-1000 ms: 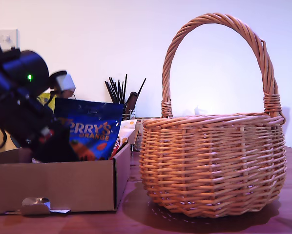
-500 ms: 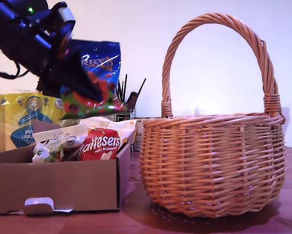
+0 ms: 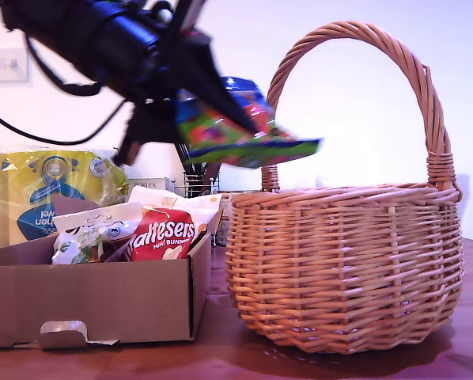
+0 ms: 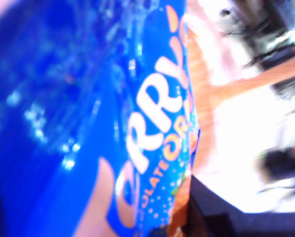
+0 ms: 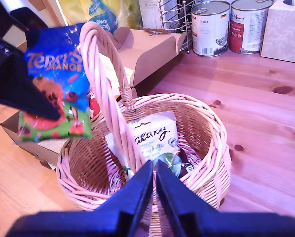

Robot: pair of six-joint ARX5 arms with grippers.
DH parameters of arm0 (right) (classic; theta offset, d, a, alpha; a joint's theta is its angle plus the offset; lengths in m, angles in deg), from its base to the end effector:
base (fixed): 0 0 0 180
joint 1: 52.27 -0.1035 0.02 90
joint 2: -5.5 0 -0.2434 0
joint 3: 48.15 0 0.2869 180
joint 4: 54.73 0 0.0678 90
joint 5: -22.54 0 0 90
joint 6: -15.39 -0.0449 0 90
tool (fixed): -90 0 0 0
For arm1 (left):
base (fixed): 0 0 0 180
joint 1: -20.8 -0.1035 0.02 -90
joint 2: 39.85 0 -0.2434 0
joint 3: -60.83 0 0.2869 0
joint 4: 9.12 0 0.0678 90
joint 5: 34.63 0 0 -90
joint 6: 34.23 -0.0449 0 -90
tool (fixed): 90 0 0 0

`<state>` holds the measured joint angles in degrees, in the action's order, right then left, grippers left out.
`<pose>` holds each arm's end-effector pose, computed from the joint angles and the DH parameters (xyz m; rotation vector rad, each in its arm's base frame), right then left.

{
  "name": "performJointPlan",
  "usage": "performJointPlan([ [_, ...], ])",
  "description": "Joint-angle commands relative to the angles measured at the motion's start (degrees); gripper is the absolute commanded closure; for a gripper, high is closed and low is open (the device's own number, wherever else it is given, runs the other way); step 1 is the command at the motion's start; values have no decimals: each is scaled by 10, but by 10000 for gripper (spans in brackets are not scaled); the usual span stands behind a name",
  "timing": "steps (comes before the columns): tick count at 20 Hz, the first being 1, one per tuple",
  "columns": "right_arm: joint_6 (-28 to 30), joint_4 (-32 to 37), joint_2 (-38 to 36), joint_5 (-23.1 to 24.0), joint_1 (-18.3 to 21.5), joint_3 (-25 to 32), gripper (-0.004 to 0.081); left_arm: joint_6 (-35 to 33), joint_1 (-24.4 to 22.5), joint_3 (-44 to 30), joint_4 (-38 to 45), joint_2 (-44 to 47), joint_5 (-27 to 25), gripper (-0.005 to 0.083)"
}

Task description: Move the bags of Easter eggs from the cardboard box on the left into the woven basket on the right side.

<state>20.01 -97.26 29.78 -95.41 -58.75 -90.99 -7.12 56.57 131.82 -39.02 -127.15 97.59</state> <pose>0.1649 0.0399 0.2512 0.0020 0.3929 0.6082 0.2694 -0.2313 0.1931 -0.4227 1.1552 -1.0530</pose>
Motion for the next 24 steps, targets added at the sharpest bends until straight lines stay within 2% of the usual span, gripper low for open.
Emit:
performJointPlan([
  [1,4,5,-1,0,-3,-11,782,70,10,-7,28,-30,21,646],
  [4,4,5,-1,0,-3,-12,782,149,36,-7,96,-39,29,646],
  [10,4,6,-1,0,-3,-12,782,229,92,-7,177,-73,-9,646],
  [12,4,5,-1,-1,-3,-12,782,242,107,-7,189,-80,-51,646],
  [14,4,5,-1,-1,-3,-12,782,245,117,-7,212,-80,-115,646],
  [18,4,5,-1,-1,-3,-12,782,259,122,-7,244,-80,-217,646],
  [23,4,5,-1,-1,-3,-12,782,259,149,-7,275,-93,-269,641],
  [24,4,5,-1,-1,-3,-12,782,258,155,-7,278,-95,-278,612],
])
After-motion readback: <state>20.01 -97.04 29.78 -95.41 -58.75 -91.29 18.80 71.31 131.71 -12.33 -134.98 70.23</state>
